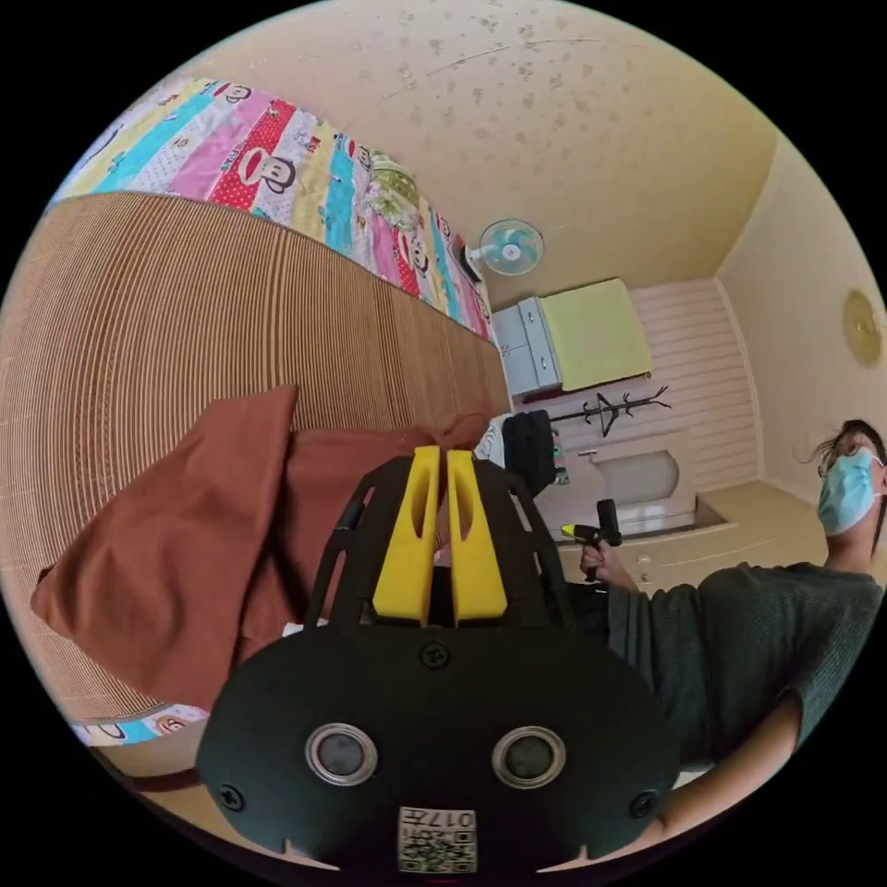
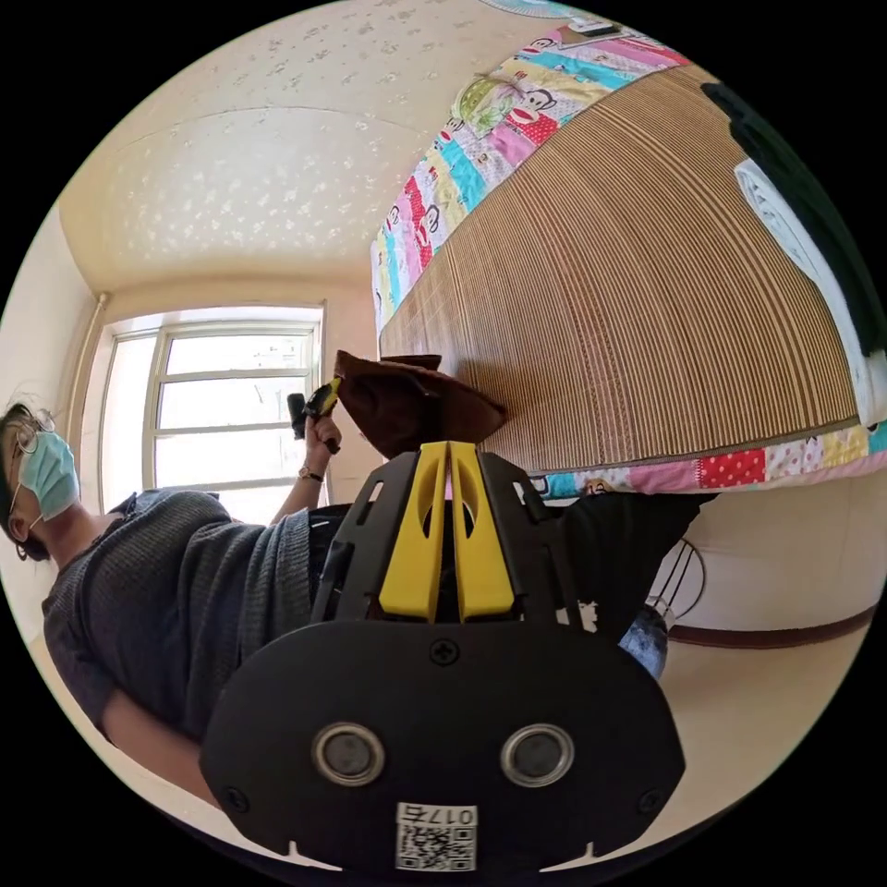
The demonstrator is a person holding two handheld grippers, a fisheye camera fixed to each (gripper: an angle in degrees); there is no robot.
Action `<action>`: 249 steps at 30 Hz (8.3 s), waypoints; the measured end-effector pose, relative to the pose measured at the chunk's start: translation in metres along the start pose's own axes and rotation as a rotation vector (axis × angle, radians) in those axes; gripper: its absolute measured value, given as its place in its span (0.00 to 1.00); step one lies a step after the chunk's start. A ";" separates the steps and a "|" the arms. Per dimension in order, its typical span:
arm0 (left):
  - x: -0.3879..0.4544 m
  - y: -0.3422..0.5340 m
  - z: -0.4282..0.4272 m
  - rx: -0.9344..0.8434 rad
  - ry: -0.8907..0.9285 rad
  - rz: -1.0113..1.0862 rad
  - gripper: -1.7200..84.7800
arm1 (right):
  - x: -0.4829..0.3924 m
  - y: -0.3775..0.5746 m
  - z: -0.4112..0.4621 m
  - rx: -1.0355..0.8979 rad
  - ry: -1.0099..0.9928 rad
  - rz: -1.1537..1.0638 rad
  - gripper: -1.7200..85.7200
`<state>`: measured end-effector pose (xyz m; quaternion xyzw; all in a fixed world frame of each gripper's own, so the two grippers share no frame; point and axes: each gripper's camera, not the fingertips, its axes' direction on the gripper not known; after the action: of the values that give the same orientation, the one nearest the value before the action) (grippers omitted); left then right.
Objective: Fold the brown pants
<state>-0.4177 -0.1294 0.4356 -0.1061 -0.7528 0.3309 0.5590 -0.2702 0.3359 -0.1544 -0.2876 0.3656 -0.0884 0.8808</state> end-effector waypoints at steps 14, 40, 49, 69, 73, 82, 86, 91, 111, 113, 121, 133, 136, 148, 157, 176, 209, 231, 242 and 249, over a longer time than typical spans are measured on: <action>0.288 0.068 -0.130 0.421 0.500 0.645 0.01 | -0.110 0.108 0.085 0.225 0.381 -0.294 0.13; 0.441 0.169 -0.307 0.838 0.607 0.841 0.01 | -0.441 0.313 -0.011 1.147 0.014 -1.081 0.06; 0.378 0.205 -0.291 1.082 0.332 0.715 0.01 | -0.504 0.293 -0.011 1.261 0.261 -0.971 0.04; -0.031 -0.275 -0.055 0.661 -0.840 -0.085 0.03 | -0.285 -0.439 0.099 0.391 0.532 -0.449 0.05; -0.210 -0.202 0.040 0.234 -0.921 -0.235 0.05 | -0.121 -0.432 0.189 0.026 0.570 -0.325 0.05; -0.409 -0.079 0.073 -0.044 -0.989 -0.524 0.14 | 0.038 -0.369 0.237 -0.294 0.511 -0.087 0.07; -0.462 -0.064 0.083 -0.203 -0.938 -0.584 0.14 | 0.058 -0.367 0.222 -0.372 0.576 -0.063 0.07; -0.458 -0.037 0.103 -0.285 -0.939 -0.468 0.05 | 0.068 -0.354 0.221 -0.542 0.652 -0.184 0.03; -0.446 -0.052 0.060 -0.226 -0.606 -0.439 0.07 | 0.135 -0.344 -0.012 -0.424 0.443 0.127 0.06; -0.436 -0.065 0.083 -0.273 -0.520 -0.371 0.07 | 0.111 -0.341 -0.037 -0.400 0.261 0.046 0.04; -0.341 -0.133 0.148 -0.355 -0.145 -0.106 0.19 | -0.016 -0.357 -0.074 -0.385 -0.120 -0.288 0.03; -0.388 -0.088 0.103 -0.378 -0.230 -0.175 0.02 | 0.036 -0.551 -0.044 -0.961 0.150 -0.522 0.14; -0.406 -0.073 0.080 -0.303 -0.201 -0.265 0.01 | 0.074 -0.694 -0.078 -0.495 0.085 -0.307 0.18; -0.438 -0.028 0.031 -0.212 -0.045 -0.322 0.01 | 0.059 -0.876 -0.022 0.091 0.386 -0.098 0.07; -0.465 0.031 -0.138 0.064 0.156 -0.399 0.01 | -0.138 -0.806 0.064 0.113 0.547 -0.559 0.04; -0.547 0.077 -0.261 -0.022 -0.324 -0.505 0.02 | -0.096 -0.726 0.307 -0.139 0.187 -0.526 0.06; -0.551 0.063 -0.313 -0.468 -0.366 -0.349 0.04 | 0.157 -0.293 0.177 -0.248 0.251 0.119 0.10; -0.516 0.029 -0.317 -0.323 -0.489 -0.363 0.12 | 0.197 -0.304 0.196 -0.295 0.186 -0.053 0.11; -0.505 0.044 -0.326 -0.347 -0.538 -0.379 0.09 | 0.210 -0.292 0.194 -0.321 0.271 -0.050 0.09; -0.499 0.046 -0.333 -0.383 -0.467 -0.350 0.02 | 0.207 -0.291 0.195 -0.395 0.303 -0.152 0.05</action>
<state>0.0518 -0.2327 0.0746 0.0002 -0.9157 0.0982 0.3898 0.0294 0.1082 0.0001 -0.4640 0.4806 -0.1233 0.7338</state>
